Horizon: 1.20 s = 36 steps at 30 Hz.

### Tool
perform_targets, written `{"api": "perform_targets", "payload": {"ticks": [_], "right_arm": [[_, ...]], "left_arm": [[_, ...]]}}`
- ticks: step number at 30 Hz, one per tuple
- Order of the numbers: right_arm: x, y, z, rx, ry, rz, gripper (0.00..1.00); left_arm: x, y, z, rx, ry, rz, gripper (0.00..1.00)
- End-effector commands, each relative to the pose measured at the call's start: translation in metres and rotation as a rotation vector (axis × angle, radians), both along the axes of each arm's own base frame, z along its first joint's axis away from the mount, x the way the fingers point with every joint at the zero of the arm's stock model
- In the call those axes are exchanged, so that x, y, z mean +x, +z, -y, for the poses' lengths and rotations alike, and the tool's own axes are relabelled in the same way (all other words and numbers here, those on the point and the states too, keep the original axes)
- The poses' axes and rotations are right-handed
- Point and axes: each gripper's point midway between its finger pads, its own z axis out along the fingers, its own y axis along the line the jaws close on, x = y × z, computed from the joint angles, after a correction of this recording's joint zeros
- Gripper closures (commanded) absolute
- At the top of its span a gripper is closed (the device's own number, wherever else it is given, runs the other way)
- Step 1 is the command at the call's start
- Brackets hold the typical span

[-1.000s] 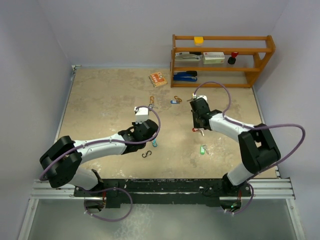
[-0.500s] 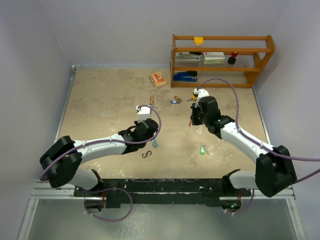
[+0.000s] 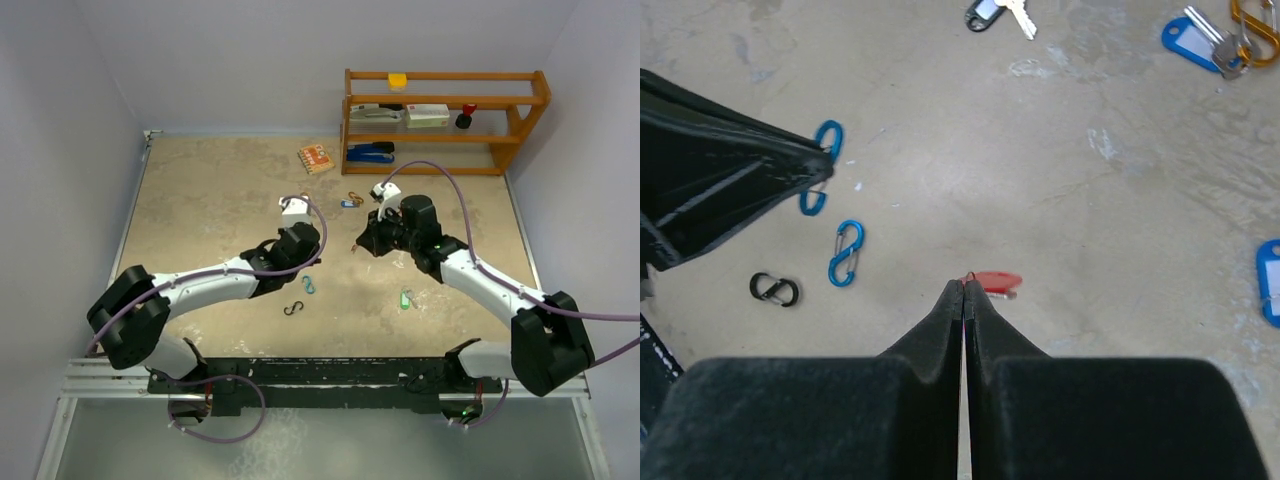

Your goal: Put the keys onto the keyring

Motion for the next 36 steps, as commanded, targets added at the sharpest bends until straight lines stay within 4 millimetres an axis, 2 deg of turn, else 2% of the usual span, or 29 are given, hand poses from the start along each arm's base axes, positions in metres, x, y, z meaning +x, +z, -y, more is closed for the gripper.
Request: {"api": "perform_targets", "payload": {"ticks": [1,14,24,36], "right_arm": [[-0.006,0.019,-0.02,0.078,0.11,0.066,1.0],[-0.011,0.011,-0.032,0.076,0.162,0.07,1.0],[-0.012,0.003,-0.034,0.055,0.173,0.062,1.0],[-0.012,-0.001,-0.038,0.039,0.178,0.062,1.0]], "left_arm": [[0.014,0.023,0.031,-0.081,-0.062,0.039,1.0],[0.02,0.028,0.061,-0.144,-0.127,0.032,1.0],[0.022,0.036,0.069,-0.168,-0.152,0.043,1.0],[0.021,0.036,0.077,-0.185,-0.183,0.039,1.0]]}}
